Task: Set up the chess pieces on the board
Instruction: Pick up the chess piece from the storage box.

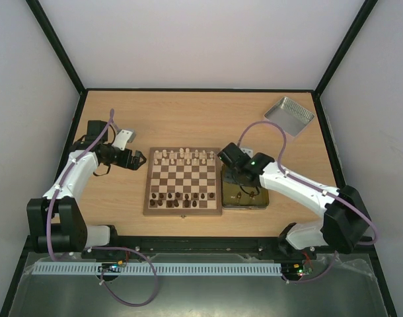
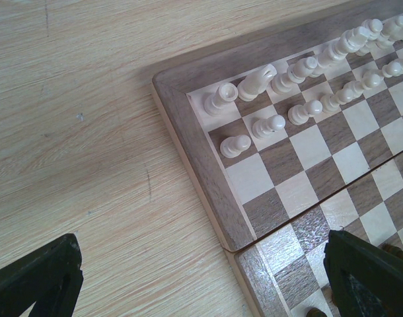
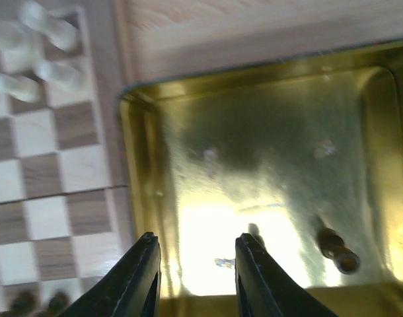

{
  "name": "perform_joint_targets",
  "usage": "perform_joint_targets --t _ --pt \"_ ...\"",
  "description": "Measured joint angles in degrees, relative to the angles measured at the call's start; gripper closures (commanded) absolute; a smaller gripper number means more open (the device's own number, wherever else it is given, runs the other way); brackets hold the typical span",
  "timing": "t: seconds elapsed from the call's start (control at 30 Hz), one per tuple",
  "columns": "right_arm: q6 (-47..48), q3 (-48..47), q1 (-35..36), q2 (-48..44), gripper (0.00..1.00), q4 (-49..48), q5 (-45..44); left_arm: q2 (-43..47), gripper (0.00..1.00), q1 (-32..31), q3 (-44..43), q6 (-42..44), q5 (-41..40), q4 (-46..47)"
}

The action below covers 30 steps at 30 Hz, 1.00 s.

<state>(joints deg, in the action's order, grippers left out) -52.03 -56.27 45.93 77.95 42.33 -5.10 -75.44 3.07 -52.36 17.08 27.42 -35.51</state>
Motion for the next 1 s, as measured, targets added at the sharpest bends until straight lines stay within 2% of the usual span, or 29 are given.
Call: perform_joint_targets --t 0.3,0.63,1.0 --pt "0.9 8.9 -0.6 -0.5 0.69 0.8 1.7 0.0 0.01 -0.1 0.0 0.0 0.0 0.0" --pt "1.1 12.2 -0.7 -0.7 0.71 -0.8 3.3 0.0 0.01 -0.1 0.0 0.0 0.0 0.0" --pt "2.1 13.3 -1.8 1.1 0.82 -4.0 3.9 0.0 0.01 -0.1 0.0 0.0 0.0 0.0"
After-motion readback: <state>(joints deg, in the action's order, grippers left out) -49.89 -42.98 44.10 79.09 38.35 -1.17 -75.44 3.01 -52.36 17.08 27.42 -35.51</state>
